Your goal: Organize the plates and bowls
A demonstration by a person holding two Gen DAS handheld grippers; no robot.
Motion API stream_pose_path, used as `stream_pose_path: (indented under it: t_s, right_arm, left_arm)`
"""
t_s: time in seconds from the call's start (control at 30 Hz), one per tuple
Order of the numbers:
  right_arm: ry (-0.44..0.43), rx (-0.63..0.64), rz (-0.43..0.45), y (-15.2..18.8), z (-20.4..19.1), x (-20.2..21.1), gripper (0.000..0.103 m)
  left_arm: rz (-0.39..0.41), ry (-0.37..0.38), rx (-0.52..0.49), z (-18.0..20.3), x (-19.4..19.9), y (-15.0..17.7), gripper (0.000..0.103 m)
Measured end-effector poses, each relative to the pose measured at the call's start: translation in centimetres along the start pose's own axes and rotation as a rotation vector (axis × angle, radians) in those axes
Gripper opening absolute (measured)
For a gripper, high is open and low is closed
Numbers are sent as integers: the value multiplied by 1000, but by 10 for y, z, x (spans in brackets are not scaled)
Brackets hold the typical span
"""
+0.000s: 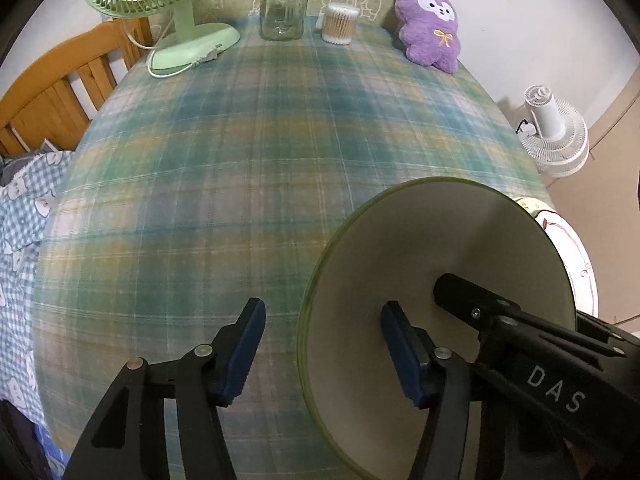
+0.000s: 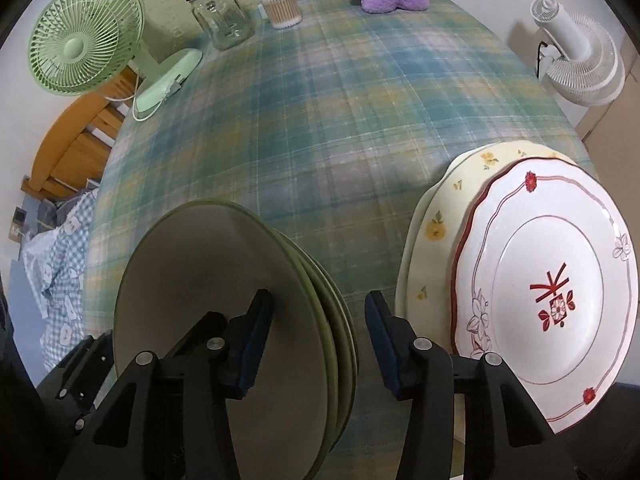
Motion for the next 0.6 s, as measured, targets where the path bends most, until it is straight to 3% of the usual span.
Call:
stream_pose_path:
  t_s: [0.13, 0.2, 0.4, 0.6]
  right_arm:
    - [-16, 15, -17, 2, -5, 0, 43]
    - [-4, 37, -23, 2, -7, 0, 43]
    - [-2, 20, -43, 4, -5, 1, 43]
    - [11, 26, -45, 6, -6, 6, 43]
  left_arm:
    - [-12, 39, -24, 6, -1, 1, 50]
    - [-22, 61, -39, 10, -1, 2, 40]
    - [-22, 6, -70, 15, 4, 2, 40]
    - [-29, 1, -57, 13, 8, 3, 40]
Point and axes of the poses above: each gripper's, at about its wrist camera, not at the fingertips, and x roughly against the way its jaws point, z to its right, y to its underside, the point moved 8 cm from there along -x, roughly the way its jaws point, and after that the axes turned 2 degrees about y, right-handed, at the moved point
